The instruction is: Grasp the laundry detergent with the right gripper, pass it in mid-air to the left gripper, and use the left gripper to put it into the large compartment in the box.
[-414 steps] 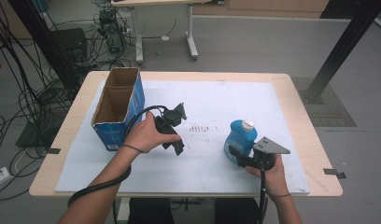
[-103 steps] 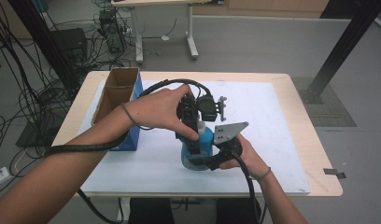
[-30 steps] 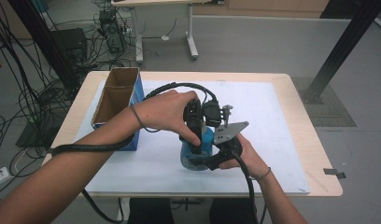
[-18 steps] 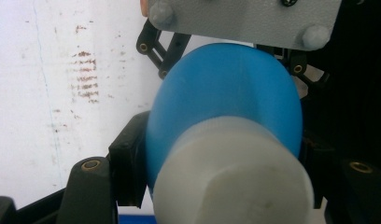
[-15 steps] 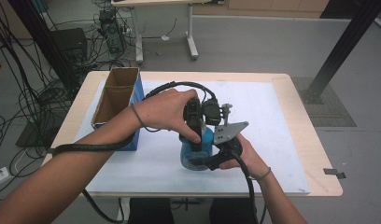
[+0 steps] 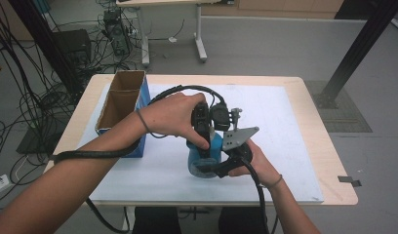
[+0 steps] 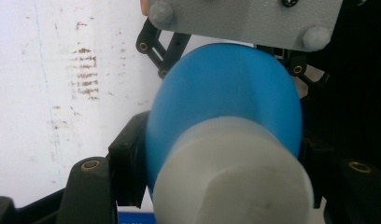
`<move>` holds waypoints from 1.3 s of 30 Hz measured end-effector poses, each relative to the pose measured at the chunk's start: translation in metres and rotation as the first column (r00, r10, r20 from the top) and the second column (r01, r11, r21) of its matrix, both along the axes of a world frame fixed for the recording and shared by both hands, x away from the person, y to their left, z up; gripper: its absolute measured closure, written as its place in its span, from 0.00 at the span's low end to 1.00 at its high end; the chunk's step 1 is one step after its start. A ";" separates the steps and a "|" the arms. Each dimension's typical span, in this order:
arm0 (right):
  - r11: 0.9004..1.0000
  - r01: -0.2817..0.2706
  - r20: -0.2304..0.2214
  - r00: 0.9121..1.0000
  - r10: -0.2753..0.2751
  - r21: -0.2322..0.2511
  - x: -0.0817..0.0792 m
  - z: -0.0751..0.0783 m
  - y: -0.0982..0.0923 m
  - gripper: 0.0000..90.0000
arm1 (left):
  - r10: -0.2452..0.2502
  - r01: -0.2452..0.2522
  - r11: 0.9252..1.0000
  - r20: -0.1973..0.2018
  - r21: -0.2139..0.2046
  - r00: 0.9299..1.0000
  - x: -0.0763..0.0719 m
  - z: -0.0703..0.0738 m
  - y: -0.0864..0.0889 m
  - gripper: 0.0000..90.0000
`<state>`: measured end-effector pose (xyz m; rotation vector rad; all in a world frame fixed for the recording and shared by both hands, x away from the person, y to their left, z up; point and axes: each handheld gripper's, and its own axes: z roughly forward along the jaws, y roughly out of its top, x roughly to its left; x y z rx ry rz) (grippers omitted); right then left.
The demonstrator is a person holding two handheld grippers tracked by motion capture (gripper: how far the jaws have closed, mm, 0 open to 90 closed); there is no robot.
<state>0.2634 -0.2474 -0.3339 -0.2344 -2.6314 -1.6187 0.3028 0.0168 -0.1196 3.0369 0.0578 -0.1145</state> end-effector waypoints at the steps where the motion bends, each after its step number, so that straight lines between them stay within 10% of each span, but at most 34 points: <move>1: 1.000 -0.001 -0.001 1.000 0.001 0.001 0.000 0.000 0.000 0.46 | 0.002 -0.002 1.000 0.001 0.000 1.000 0.000 0.000 0.000 0.40; 39: 1.000 0.005 -0.003 1.000 -0.005 0.004 0.003 -0.003 -0.003 0.46 | 0.003 -0.003 1.000 0.007 -0.004 1.000 0.001 -0.002 -0.002 0.40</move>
